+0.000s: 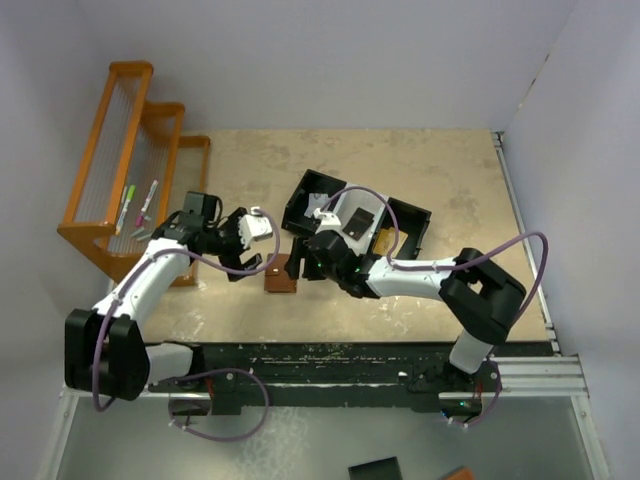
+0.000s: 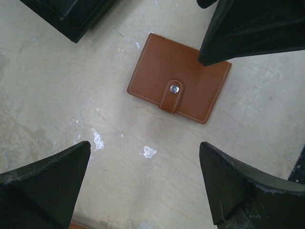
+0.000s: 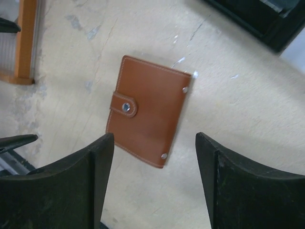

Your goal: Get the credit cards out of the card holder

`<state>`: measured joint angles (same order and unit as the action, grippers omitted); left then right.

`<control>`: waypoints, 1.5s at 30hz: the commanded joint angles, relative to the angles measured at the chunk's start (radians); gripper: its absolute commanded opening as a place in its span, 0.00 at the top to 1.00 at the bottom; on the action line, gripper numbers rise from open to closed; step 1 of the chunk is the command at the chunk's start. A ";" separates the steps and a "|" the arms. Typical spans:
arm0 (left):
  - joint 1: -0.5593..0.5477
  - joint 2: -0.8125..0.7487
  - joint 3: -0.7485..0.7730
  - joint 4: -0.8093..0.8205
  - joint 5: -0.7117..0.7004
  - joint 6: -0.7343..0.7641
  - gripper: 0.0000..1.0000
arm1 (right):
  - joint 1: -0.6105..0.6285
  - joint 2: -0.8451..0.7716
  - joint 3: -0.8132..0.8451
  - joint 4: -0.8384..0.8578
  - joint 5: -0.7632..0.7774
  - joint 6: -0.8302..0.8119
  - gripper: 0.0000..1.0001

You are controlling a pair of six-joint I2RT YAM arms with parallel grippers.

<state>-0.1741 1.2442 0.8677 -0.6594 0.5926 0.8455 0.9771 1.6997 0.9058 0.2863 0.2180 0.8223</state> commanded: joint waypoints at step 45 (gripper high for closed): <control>-0.124 0.663 0.370 -0.069 0.059 -0.140 0.41 | 0.118 -0.203 -0.271 0.022 0.123 0.049 0.12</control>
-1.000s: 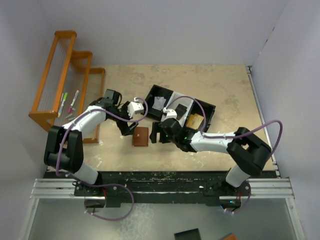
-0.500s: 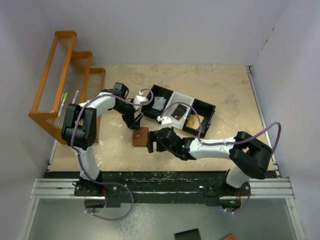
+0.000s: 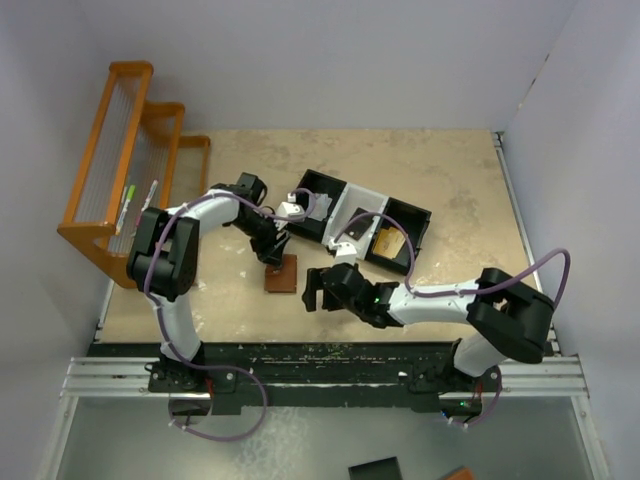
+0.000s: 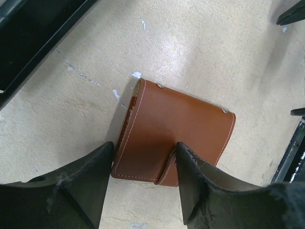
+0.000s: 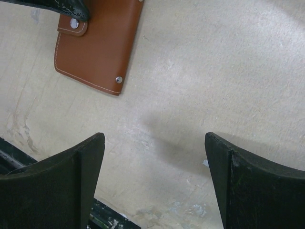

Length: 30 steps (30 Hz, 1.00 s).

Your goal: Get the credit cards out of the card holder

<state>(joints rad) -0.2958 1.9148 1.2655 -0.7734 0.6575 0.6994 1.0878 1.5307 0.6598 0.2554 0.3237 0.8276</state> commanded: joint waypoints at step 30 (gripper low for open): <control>-0.017 -0.347 0.039 -0.273 0.297 0.114 1.00 | -0.181 -0.201 -0.193 0.442 -0.406 0.007 0.11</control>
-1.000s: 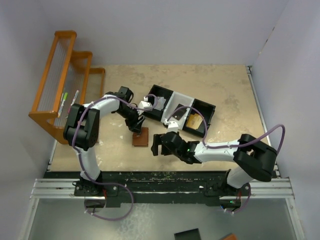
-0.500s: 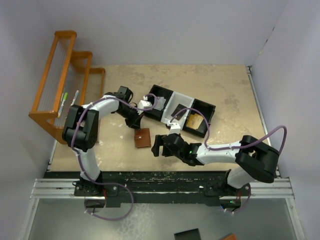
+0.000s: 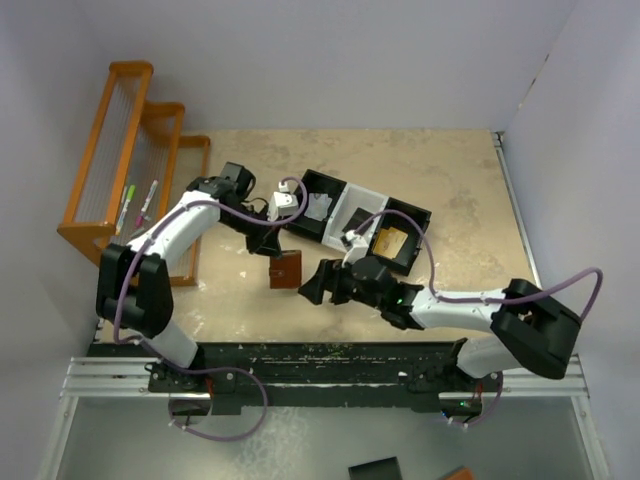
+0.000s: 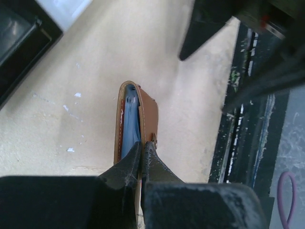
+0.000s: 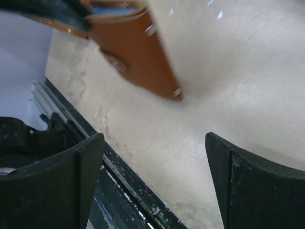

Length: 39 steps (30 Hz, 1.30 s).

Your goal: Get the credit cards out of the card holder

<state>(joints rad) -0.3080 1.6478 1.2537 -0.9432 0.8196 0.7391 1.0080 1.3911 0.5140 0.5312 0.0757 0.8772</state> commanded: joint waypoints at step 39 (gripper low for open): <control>-0.005 -0.393 0.082 0.112 -0.182 -0.340 0.09 | -0.160 -0.220 0.269 -0.142 0.009 -0.183 1.00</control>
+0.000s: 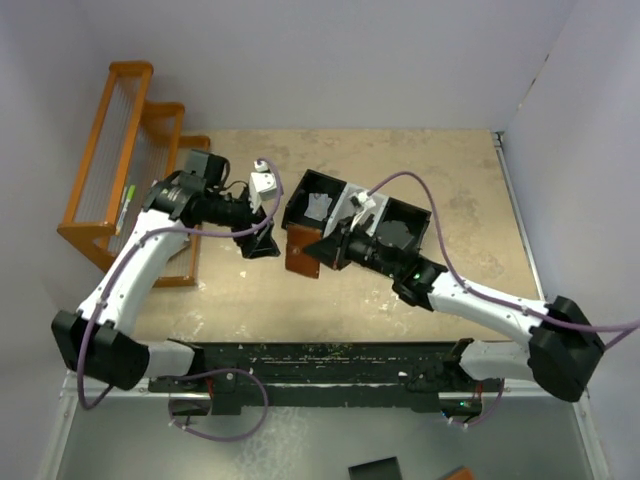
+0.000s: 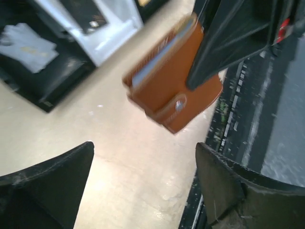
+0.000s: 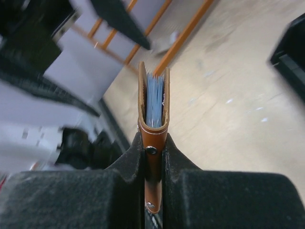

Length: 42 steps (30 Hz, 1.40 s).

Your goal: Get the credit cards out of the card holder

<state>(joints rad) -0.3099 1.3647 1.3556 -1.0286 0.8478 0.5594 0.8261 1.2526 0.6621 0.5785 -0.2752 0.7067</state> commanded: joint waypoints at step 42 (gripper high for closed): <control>-0.082 -0.340 -0.335 0.433 -0.470 -0.303 0.90 | 0.421 0.241 0.682 -0.519 0.776 0.341 1.00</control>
<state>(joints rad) -0.3840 1.0325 1.0420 -0.7151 0.4770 0.2764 1.1934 1.5341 1.2579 -0.0776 0.5514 0.9676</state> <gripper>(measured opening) 0.188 0.097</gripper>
